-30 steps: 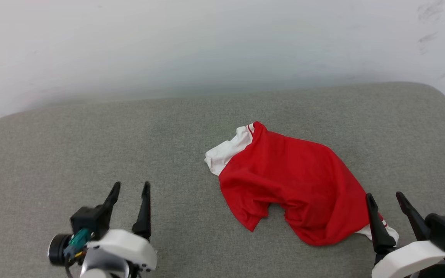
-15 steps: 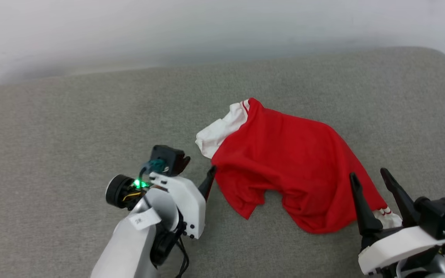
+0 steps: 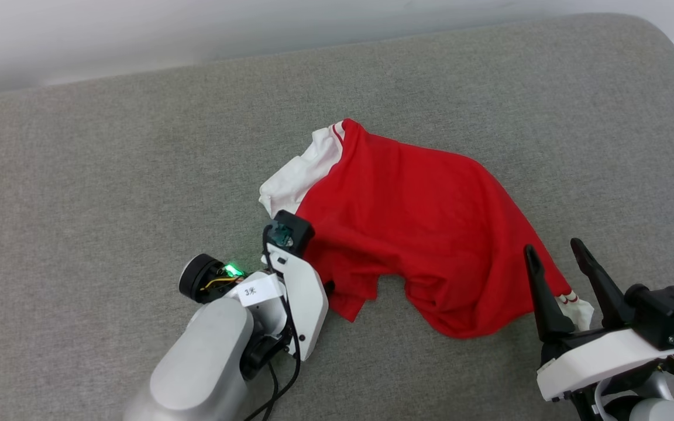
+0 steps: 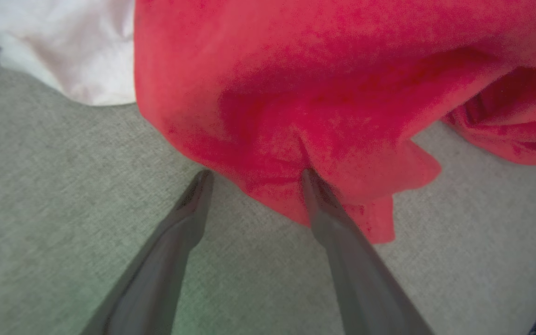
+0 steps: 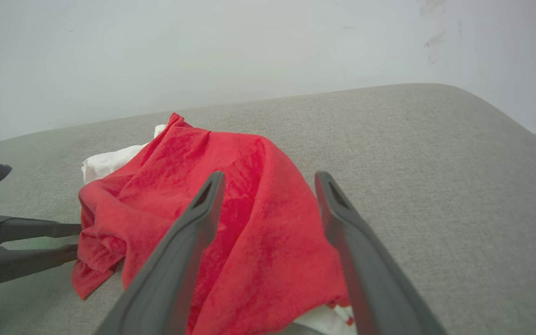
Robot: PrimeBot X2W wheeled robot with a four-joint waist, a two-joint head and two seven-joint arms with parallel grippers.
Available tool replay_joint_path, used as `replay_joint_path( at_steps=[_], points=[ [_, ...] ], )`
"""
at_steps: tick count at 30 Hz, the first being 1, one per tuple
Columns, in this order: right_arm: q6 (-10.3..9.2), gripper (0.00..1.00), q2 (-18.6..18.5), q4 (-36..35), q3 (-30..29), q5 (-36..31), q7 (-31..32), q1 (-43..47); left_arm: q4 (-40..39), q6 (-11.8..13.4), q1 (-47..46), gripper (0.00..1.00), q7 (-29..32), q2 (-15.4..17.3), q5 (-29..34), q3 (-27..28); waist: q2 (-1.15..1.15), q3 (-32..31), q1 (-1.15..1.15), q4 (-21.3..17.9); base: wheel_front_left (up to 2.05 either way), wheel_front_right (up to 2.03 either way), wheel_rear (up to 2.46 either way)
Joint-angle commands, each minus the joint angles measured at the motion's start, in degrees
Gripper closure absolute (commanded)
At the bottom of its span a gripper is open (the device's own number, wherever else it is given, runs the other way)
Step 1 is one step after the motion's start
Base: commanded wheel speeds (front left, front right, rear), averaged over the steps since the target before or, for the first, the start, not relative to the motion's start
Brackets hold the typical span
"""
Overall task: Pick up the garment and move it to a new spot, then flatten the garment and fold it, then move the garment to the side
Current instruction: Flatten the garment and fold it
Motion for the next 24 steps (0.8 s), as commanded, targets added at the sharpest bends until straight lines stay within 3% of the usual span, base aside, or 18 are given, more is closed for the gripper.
replay_joint_path(
  at_steps=[1,2,3,4,5,6,11,15,20,24],
  points=[
    [-0.02,0.0,0.16,0.3,-0.02,0.29,-0.5,-1.02,1.86,-0.14,0.4,0.0,2.74,0.72,-1.46,-2.8,0.0,0.18,0.0,-0.26,0.0,0.0,0.0],
    [-0.02,0.0,0.15,0.42,0.02,0.45,-0.62,-1.12,2.5,-0.15,0.24,0.0,4.17,1.18,-2.15,-4.45,0.0,0.21,0.0,-0.36,0.0,0.0,0.0],
    [-0.02,0.0,0.15,0.52,0.08,0.6,-0.6,-1.2,2.92,-0.16,0.23,0.2,5.14,1.55,-3.11,-5.82,0.0,0.25,0.0,-0.46,0.0,0.0,0.0],
    [-0.03,0.0,0.15,0.64,0.14,0.81,-0.66,-1.26,3.36,-0.2,-0.04,0.6,5.99,2.05,-3.75,-7.08,0.0,0.28,0.0,-0.56,0.0,0.0,0.0],
    [-0.02,0.0,0.15,0.72,0.2,0.83,-0.77,-1.28,3.88,-0.2,-0.41,0.91,6.6,2.65,-4.18,-8.17,0.0,0.32,0.0,-0.65,0.0,0.0,0.0],
    [-0.02,0.0,0.15,0.83,0.23,0.97,-0.85,-1.32,4.36,-0.2,-0.67,1.0,6.86,3.01,-4.83,-8.84,0.0,0.36,0.0,-0.72,0.0,0.0,0.0],
    [-0.02,0.0,0.15,1.22,0.48,1.44,-0.98,-1.56,6.15,-0.11,-2.62,1.0,4.98,4.55,-5.45,-9.59,0.0,0.31,0.0,-1.13,0.0,0.0,0.0],
    [-0.03,0.0,0.15,1.62,-0.24,2.03,-0.93,-0.84,5.18,1.0,-4.08,1.0,-0.58,5.37,-5.34,-7.21,0.0,-0.51,0.0,-1.05,0.0,0.0,0.0],
    [-0.02,0.0,0.15,1.92,-1.47,2.38,-0.56,0.61,-2.43,2.93,-2.03,1.0,-7.98,7.55,-4.54,-5.01,0.0,-2.76,0.0,0.39,0.0,0.0,0.0],
    [-0.02,0.0,0.15,2.11,-2.28,2.46,-0.12,1.55,-10.05,4.56,3.1,1.0,-9.69,10.81,-4.32,-4.27,0.0,-4.93,0.0,2.55,0.0,0.0,0.0]
  ],
)
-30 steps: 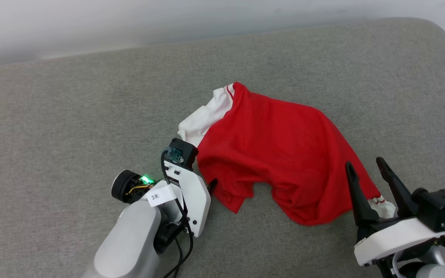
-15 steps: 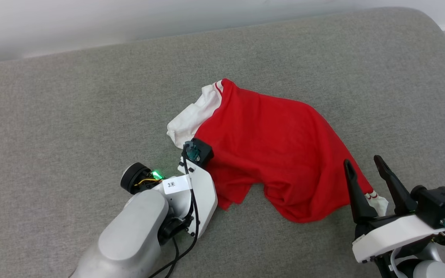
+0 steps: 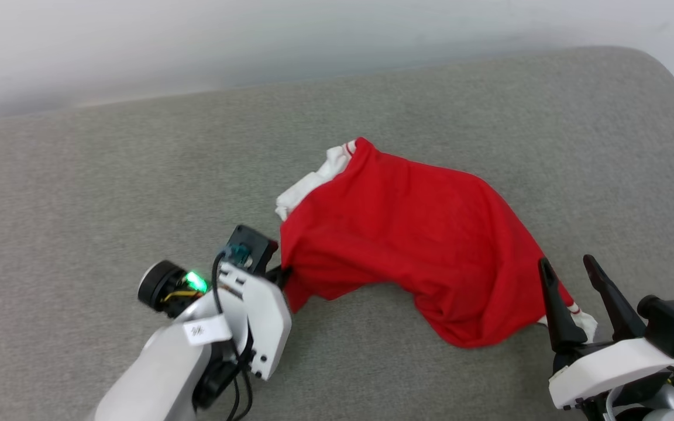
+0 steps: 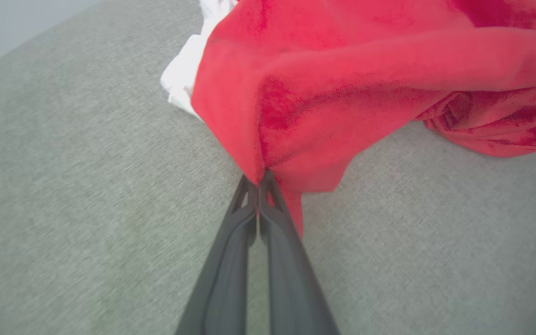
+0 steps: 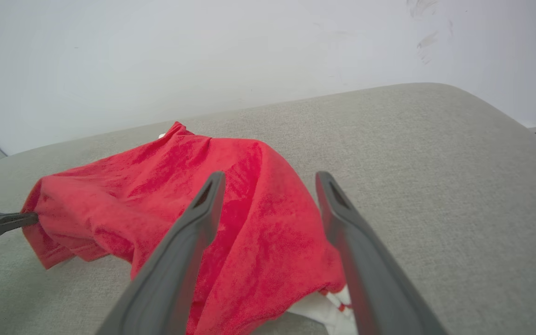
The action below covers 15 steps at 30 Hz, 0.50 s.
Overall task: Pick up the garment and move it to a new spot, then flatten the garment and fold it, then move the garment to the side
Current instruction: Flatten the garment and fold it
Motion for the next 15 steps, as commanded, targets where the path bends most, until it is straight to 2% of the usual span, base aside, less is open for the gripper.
replay_joint_path(
  at_steps=[1,9,15],
  points=[
    [-0.03,0.0,0.12,0.01,-0.31,0.2,0.15,0.58,-1.64,0.48,1.69,1.0,-0.07,0.77,-0.02,0.15,0.0,-1.51,0.0,1.74,0.0,0.0,0.0],
    [-0.03,0.0,0.11,-0.39,-1.43,-0.75,1.86,2.02,-15.52,4.77,15.46,1.0,3.53,5.67,-1.96,-0.11,0.0,-4.45,0.0,6.18,0.0,0.0,0.0],
    [-0.02,0.0,0.11,-0.31,-2.11,-0.91,3.05,3.45,-19.94,7.48,27.94,1.0,8.94,8.34,-5.79,-2.18,0.0,-6.55,0.0,8.14,0.0,0.0,0.0]
  ],
)
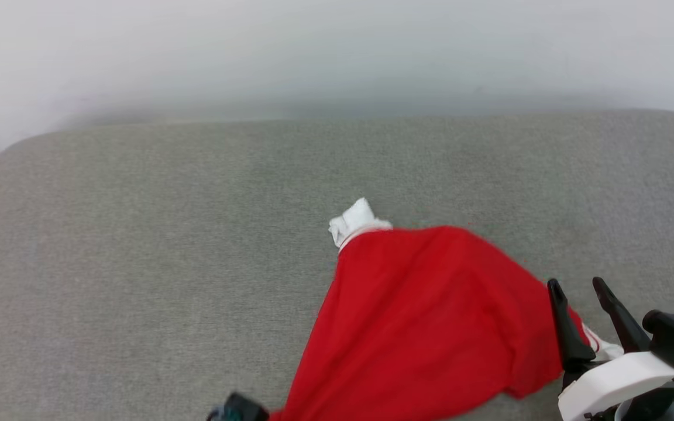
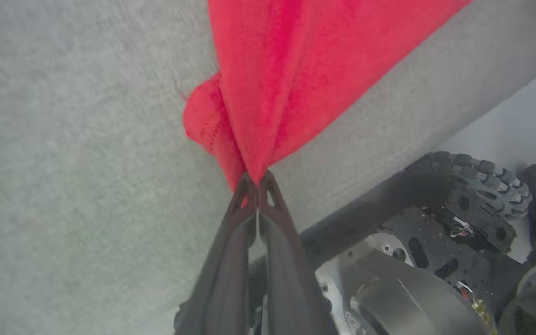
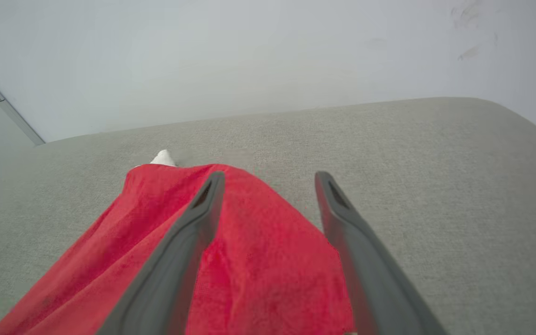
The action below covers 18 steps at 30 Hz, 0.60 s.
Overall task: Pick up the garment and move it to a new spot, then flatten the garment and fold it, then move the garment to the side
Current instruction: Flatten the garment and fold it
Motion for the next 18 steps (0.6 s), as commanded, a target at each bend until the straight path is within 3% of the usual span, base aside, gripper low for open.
replay_joint_path(
  at_steps=[1,12,13,14,18],
  points=[
    [-0.02,0.0,0.09,-0.11,-0.07,-0.08,0.12,0.94,-0.28,0.73,1.76,1.0,0.67,0.53,-0.43,-0.09,0.0,-0.85,0.0,0.87,0.0,0.0,0.0],
    [-0.02,0.0,0.08,-2.12,0.05,-1.2,2.01,2.04,1.97,4.98,10.52,1.0,1.47,0.4,-4.15,0.49,0.0,-3.01,0.0,1.33,0.0,0.0,0.0],
    [-0.02,0.0,0.08,-2.32,-0.06,-1.19,2.16,2.16,2.04,5.26,10.25,0.67,0.78,0.04,-3.88,0.64,0.0,-3.22,0.0,1.31,0.0,0.0,0.0],
    [-0.02,0.0,0.09,-2.48,-0.12,-1.15,2.28,2.27,1.98,5.44,9.75,0.0,-0.11,-0.39,-3.68,0.83,0.0,-3.48,0.0,1.27,0.0,0.0,0.0],
    [-0.03,0.0,0.09,-3.05,-0.6,-0.85,2.72,3.19,0.86,6.21,7.26,0.0,-5.27,-1.86,-2.07,2.5,0.0,-4.39,0.0,1.02,0.0,0.0,0.0]
  ],
)
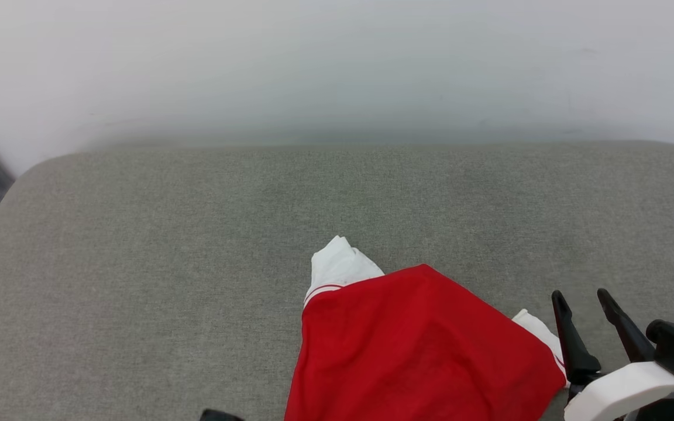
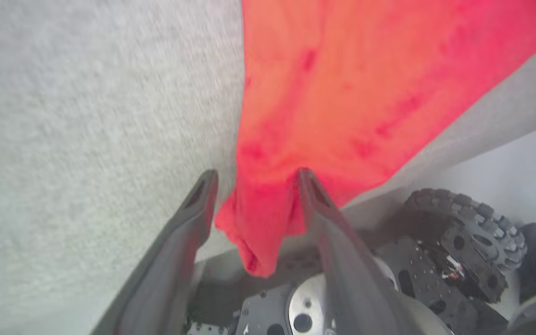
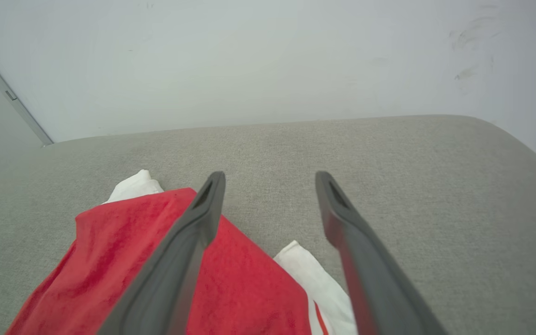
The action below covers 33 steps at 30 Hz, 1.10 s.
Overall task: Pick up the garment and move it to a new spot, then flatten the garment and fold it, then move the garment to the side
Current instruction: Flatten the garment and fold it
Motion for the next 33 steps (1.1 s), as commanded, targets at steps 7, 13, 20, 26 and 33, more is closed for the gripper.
replay_joint_path(
  at_steps=[7,13,20,26,33],
  points=[
    [-0.02,0.0,0.09,-1.35,-1.2,0.42,0.65,1.42,-2.46,-0.81,-9.43,0.0,-9.48,-1.77,5.12,2.35,0.0,-0.21,0.0,-0.32,0.0,0.0,0.0],
    [-0.02,0.0,0.08,-2.25,-0.72,0.51,0.86,-0.93,0.7,-2.32,-20.26,0.0,-13.57,-4.59,7.16,3.6,0.0,2.49,0.0,-1.9,0.0,0.0,0.0],
    [-0.03,0.0,0.07,-1.87,1.07,0.01,0.67,-3.82,9.82,-5.88,-33.21,0.0,-11.26,-7.47,6.56,3.09,0.0,7.21,0.0,-5.96,0.0,0.0,0.0],
    [-0.03,0.0,0.07,-2.04,2.04,0.06,-0.05,-6.03,20.19,-8.98,-41.67,0.0,-4.05,-7.84,3.83,3.33,0.0,11.78,0.0,-8.98,0.0,0.0,0.0],
    [-0.02,0.0,0.08,-0.83,2.0,1.0,-1.27,-7.09,29.8,-10.99,-46.93,0.0,2.0,-7.24,2.13,3.15,0.0,14.86,0.0,-10.95,0.0,0.0,0.0]
  ],
)
